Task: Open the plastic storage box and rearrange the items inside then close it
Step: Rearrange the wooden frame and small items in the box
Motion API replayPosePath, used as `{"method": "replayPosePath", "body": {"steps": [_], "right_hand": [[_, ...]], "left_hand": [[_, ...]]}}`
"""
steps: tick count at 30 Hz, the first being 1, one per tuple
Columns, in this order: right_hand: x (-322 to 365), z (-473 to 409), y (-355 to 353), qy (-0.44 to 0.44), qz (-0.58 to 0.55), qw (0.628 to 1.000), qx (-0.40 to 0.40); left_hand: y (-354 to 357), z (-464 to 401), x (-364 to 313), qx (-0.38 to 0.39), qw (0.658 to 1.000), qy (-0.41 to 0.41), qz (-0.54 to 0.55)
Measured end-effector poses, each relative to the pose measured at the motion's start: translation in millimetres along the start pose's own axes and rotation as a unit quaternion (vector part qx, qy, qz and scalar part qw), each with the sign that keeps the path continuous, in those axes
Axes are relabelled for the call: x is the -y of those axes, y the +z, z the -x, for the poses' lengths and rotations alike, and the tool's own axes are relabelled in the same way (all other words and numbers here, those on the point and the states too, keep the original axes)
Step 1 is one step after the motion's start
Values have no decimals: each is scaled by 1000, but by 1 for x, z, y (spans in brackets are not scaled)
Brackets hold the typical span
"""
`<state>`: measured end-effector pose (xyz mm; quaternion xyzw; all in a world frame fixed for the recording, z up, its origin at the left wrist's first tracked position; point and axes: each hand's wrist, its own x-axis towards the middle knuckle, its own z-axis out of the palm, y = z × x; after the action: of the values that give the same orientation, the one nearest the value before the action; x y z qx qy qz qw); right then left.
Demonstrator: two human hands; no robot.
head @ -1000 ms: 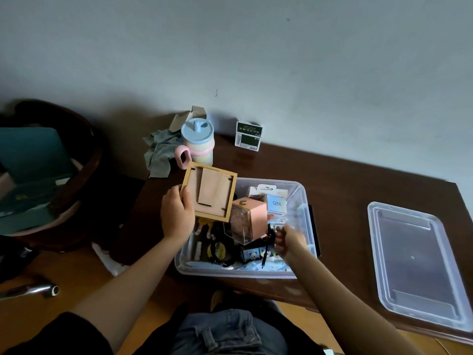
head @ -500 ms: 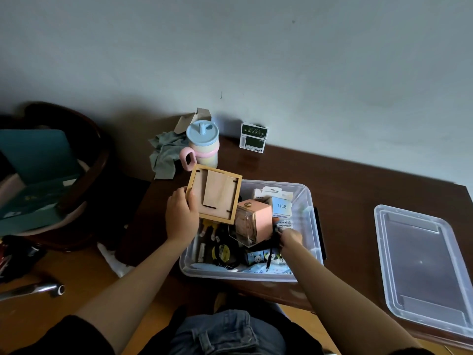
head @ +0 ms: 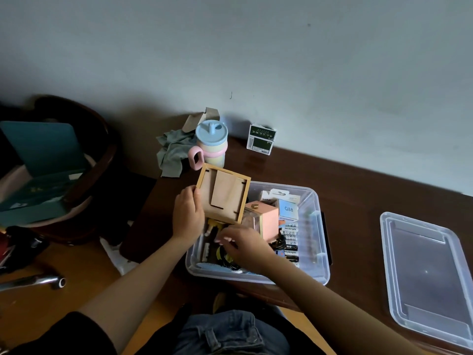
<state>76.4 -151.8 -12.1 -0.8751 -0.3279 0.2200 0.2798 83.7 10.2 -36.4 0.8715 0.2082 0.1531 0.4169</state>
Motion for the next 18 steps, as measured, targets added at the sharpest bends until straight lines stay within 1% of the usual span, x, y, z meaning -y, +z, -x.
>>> {"method": "replayPosePath", "body": {"steps": [2, 3, 5, 7, 9, 11, 15, 18], "right_hand": [[3, -24, 16, -12, 99, 989, 112], [2, -34, 23, -14, 145, 978, 150], [0, -49, 38, -27, 224, 955, 191], [-3, -58, 49, -28, 275, 941, 197], [-5, -63, 60, -35, 323, 930, 174], [-6, -68, 70, -44, 344, 924, 160], [-9, -72, 79, -77, 345, 923, 152], [-12, -70, 74, -70, 294, 939, 163]], "left_hand": [[-3, -2, 3, 30, 1000, -1, 0], [-4, -4, 4, 43, 999, 0, -2], [-6, -5, 6, 60, 998, -1, -2], [-7, -5, 6, 62, 998, -3, 2], [-8, -3, 5, 61, 998, -2, 7], [-9, -3, 5, 60, 998, -1, 12], [-10, -3, 4, 59, 998, -9, 9], [-11, -3, 3, 64, 998, -18, 14]]}}
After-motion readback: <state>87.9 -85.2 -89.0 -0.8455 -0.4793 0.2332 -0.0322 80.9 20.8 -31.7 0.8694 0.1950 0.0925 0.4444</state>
